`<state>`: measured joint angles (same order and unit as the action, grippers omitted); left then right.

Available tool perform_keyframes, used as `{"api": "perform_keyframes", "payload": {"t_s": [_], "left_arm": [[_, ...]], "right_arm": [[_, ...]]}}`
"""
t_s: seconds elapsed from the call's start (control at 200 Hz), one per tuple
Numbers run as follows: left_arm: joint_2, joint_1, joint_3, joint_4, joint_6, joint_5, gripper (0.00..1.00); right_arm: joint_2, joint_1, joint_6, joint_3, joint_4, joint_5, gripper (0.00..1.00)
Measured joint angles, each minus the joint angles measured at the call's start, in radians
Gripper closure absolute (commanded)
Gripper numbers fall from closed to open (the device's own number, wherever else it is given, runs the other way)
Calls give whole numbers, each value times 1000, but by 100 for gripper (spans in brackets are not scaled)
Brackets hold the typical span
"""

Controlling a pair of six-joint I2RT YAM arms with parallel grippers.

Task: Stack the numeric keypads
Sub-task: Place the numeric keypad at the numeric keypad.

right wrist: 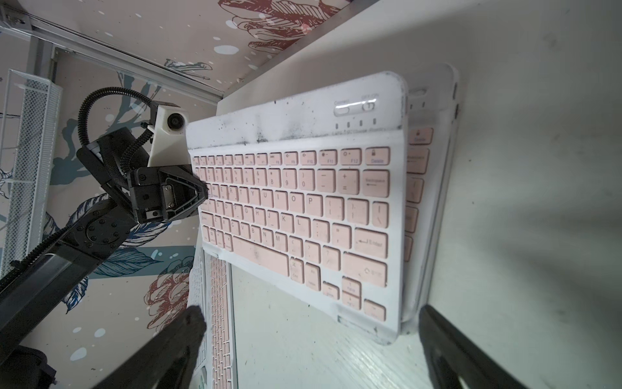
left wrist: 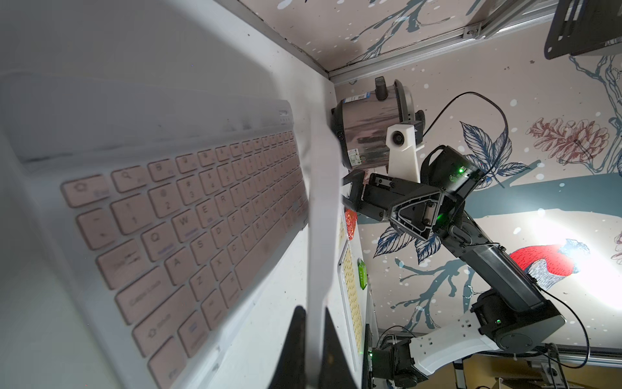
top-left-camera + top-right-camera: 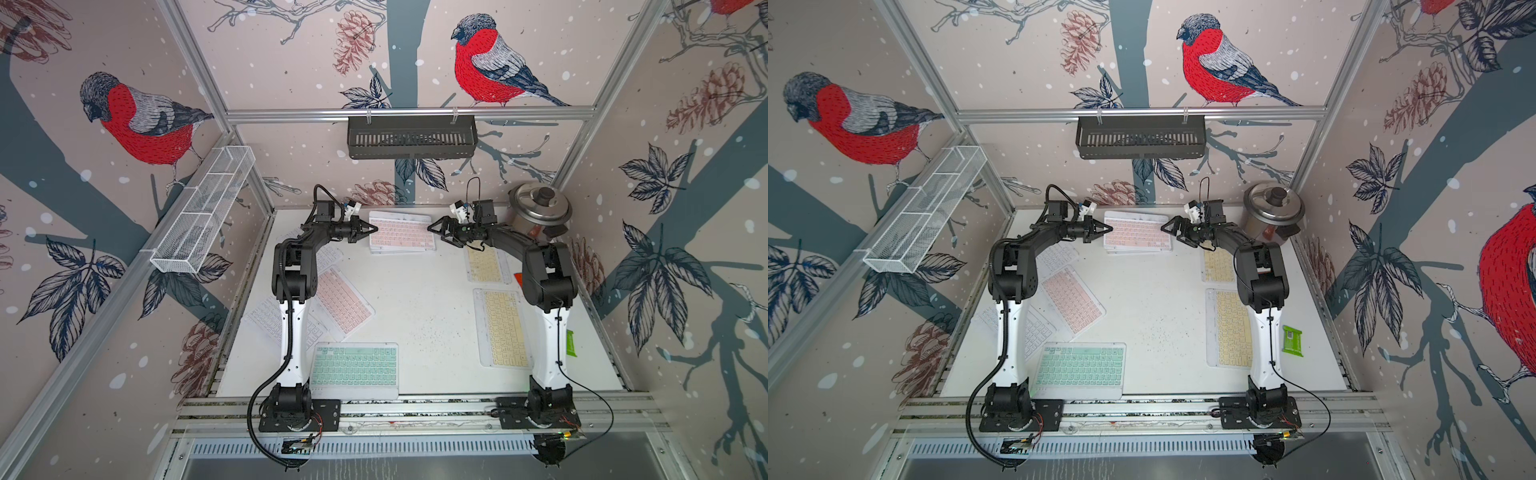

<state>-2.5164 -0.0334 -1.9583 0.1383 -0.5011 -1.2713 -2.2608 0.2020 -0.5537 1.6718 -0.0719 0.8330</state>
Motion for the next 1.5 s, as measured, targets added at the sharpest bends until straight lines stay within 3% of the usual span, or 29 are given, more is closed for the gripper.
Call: {"api": "perform_keyframes", "payload": {"t_s": [0.26, 1.056, 1.332, 1.502], "left_arm": [[-71, 5, -92, 90, 34, -11, 100], [-157, 13, -193, 82, -31, -6, 98], [-180, 13, -227, 93, -30, -5, 90], [-186, 12, -235, 104, -23, 32, 78]], "right_arm": [[-28, 13, -17, 17, -2, -11, 0], [-78, 37, -14, 53, -16, -51, 0], [-79, 38, 5, 58, -36, -73, 0], [-84, 39, 7, 62, -40, -77, 0]]}}
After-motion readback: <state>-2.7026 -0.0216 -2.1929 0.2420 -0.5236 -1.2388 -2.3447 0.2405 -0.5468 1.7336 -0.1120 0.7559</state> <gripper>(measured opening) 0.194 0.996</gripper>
